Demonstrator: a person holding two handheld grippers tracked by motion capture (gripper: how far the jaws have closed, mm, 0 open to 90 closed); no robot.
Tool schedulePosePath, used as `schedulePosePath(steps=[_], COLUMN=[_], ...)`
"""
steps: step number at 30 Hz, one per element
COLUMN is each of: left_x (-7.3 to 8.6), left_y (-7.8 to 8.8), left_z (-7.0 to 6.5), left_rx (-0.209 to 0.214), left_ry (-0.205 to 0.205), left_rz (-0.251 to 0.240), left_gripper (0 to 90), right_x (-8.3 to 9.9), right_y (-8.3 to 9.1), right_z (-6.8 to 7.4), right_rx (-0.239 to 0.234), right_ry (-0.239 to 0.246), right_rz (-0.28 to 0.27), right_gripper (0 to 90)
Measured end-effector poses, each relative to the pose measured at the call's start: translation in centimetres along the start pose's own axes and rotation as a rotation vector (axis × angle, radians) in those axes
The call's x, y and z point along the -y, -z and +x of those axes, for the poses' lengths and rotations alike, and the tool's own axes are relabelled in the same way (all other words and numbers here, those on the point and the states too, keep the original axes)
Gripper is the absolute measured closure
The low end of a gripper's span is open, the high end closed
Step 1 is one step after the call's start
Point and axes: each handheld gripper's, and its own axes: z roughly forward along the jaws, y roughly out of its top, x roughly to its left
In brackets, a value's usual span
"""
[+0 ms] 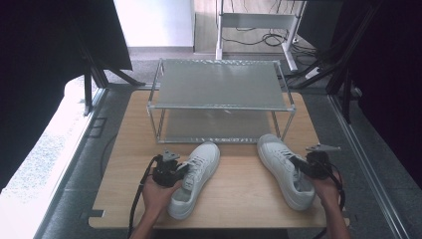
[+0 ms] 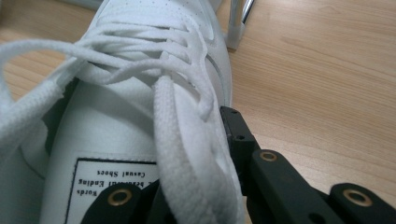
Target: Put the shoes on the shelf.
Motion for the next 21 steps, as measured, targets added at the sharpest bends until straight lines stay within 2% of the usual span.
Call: schedulePosePath(steps=[2,5,6,8,10,11,12,16,17,18,21], left_x=[0.0,-0.1,-0.3,-0.3,-0.5,-0.6,-0.7,-1.1,-1.1,-1.2,-1.2], left_y=[0.3,0.7,1.2,1.5,2.3,2.6,3.0,4.5,4.5,5.0,5.3], left_z=[0.2,0.3,0.3,0.4,0.6,0.7,0.8,0.8,0.8,0.8,0.8], left_rx=[0.022,0.032,0.049,0.059,0.089,0.1,0.115,0.149,0.149,0.169,0.192], left_ry=[0.022,0.024,0.034,0.039,0.052,0.055,0.062,0.066,0.066,0.069,0.076], left_rz=[-0.015,-0.03,-0.054,-0.068,-0.098,-0.105,-0.121,-0.179,-0.179,-0.198,-0.214], left_gripper=[82.2,82.1,82.1,82.1,82.1,82.1,82.1,82.1,82.1,82.1,82.1], right_x=[0.1,0.1,0.1,0.1,0.2,0.2,0.3,0.3,0.3,0.4,0.3], right_y=[0.2,0.6,1.3,1.5,2.6,2.6,3.1,3.9,3.9,4.3,4.5], right_z=[-0.2,-0.2,-0.4,-0.4,-0.6,-0.6,-0.6,-0.5,-0.5,-0.5,-0.4], right_rx=[-0.014,-0.007,-0.015,-0.022,-0.059,-0.059,-0.076,-0.1,-0.1,-0.117,-0.128], right_ry=[-0.016,-0.022,-0.043,-0.053,-0.083,-0.083,-0.095,-0.113,-0.113,-0.128,-0.141], right_rz=[-0.019,-0.04,-0.071,-0.083,-0.135,-0.135,-0.161,-0.202,-0.202,-0.217,-0.23], right_gripper=[86.1,86.1,86.1,86.1,86.1,86.1,86.1,86.0,86.0,86.1,86.1])
